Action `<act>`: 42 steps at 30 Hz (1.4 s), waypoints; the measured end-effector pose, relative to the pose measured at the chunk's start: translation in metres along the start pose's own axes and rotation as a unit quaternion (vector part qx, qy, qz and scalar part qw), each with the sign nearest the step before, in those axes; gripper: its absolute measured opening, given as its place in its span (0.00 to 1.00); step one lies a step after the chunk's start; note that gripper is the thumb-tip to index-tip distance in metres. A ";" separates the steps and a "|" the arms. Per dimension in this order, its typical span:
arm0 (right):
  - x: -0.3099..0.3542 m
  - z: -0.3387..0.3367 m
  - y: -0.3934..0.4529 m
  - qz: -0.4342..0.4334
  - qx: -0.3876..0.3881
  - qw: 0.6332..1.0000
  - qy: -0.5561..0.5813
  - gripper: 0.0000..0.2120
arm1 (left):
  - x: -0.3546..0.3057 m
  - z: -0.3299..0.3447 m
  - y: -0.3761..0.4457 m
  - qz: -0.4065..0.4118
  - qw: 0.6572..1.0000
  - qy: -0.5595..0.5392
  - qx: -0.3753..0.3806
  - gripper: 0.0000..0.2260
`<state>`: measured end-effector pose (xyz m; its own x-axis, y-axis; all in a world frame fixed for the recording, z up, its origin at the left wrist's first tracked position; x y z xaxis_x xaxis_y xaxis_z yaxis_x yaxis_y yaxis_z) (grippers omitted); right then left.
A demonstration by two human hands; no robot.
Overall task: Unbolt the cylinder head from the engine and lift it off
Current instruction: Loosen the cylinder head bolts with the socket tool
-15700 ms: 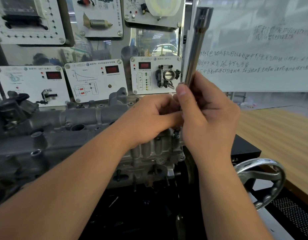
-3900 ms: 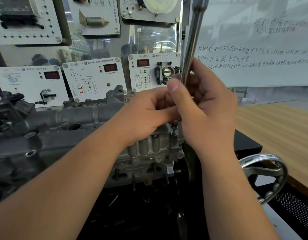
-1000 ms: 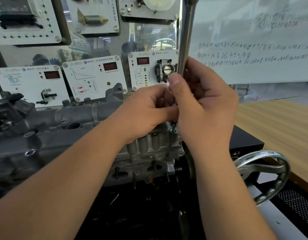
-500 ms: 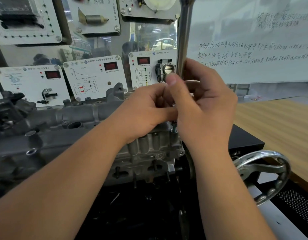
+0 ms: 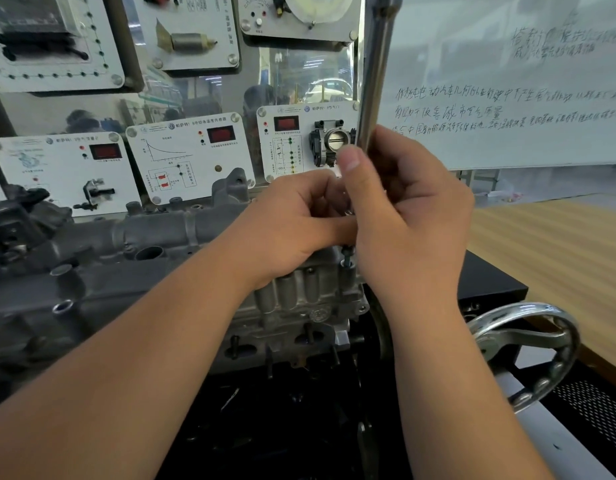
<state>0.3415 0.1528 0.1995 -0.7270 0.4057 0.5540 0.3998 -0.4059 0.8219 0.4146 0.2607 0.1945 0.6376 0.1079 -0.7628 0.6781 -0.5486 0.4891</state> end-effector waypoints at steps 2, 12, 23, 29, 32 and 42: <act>0.001 -0.003 -0.001 -0.005 -0.014 1.000 -0.014 0.07 | 0.001 0.000 0.000 0.004 1.000 0.000 -0.004 0.13; 0.000 0.004 0.002 0.000 0.023 1.000 0.018 0.14 | -0.002 0.003 -0.002 0.008 1.000 -0.024 0.006 0.11; -0.003 -0.004 0.000 0.001 -0.032 0.999 0.029 0.11 | 0.001 0.004 -0.003 -0.001 0.998 -0.050 0.021 0.13; -0.001 0.001 0.002 0.002 0.010 0.999 0.037 0.13 | -0.001 0.003 -0.002 0.010 0.999 -0.035 0.007 0.13; 0.004 0.005 0.001 -0.009 0.027 0.999 0.026 0.06 | 0.000 0.000 0.000 0.010 1.000 0.002 0.005 0.15; 0.001 0.002 -0.001 -0.001 0.004 1.000 0.023 0.19 | -0.002 0.009 -0.003 0.007 0.998 -0.045 0.044 0.10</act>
<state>0.3413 0.1550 0.1995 -0.7519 0.3687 0.5465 0.4036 -0.3979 0.8238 0.4077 0.2549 0.1904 0.6094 0.0269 -0.7924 0.6314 -0.6209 0.4645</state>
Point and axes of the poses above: each hand's wrist, its own y-axis towards the middle knuckle, its own z-axis out of the palm, x = y × z, the point moved 8 cm from there along y, towards the middle knuckle, and after that the axes turned 3 degrees about -y, right-handed, at the moved point
